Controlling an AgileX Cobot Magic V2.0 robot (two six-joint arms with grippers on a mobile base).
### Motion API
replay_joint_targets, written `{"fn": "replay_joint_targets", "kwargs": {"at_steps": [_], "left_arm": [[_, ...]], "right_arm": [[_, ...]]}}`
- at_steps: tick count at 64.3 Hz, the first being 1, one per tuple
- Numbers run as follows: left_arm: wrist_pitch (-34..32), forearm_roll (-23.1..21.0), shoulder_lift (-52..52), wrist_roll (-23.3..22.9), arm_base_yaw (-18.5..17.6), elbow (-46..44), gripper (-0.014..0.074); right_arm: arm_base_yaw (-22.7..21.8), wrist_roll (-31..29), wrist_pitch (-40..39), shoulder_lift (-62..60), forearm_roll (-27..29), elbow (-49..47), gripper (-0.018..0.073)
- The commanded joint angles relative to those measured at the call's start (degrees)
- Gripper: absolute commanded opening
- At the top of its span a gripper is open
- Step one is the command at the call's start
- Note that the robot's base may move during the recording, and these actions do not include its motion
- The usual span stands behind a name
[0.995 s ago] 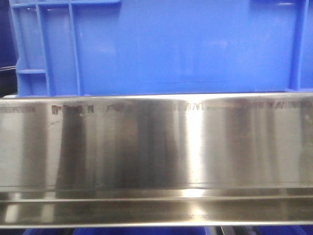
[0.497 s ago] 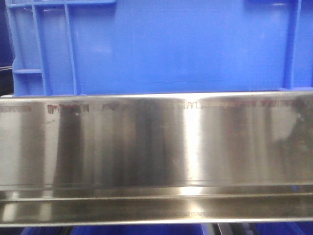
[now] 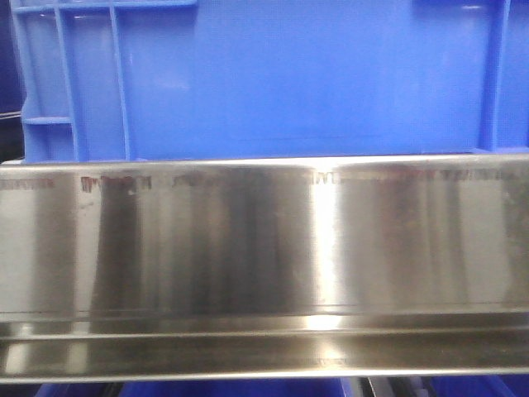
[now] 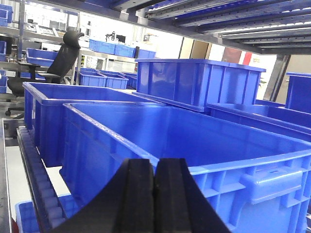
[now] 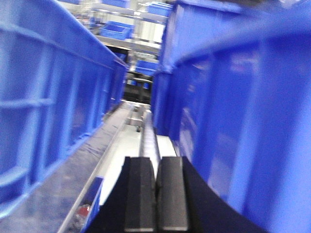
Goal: Place cylindrical capacitor in blue bin on shelf
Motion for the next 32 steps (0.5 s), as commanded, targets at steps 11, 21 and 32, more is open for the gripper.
{"fn": "replay_joint_targets", "kwargs": {"at_steps": [11,21,32], "left_arm": [[-0.82,-0.28,-0.27,-0.39,-0.19,0.03,-0.0111],[-0.82,-0.28,-0.27,-0.39,-0.19,0.03,-0.0111],[-0.82,-0.28,-0.27,-0.39,-0.19,0.03,-0.0111]], "right_arm": [[-2.08,1.91,0.58,-0.21,-0.18,0.34,-0.0162],[-3.34,1.91,0.58,-0.21,0.3,0.34,-0.0162],[-3.34,1.91,0.48,-0.21,0.3,0.34,-0.0162]]}}
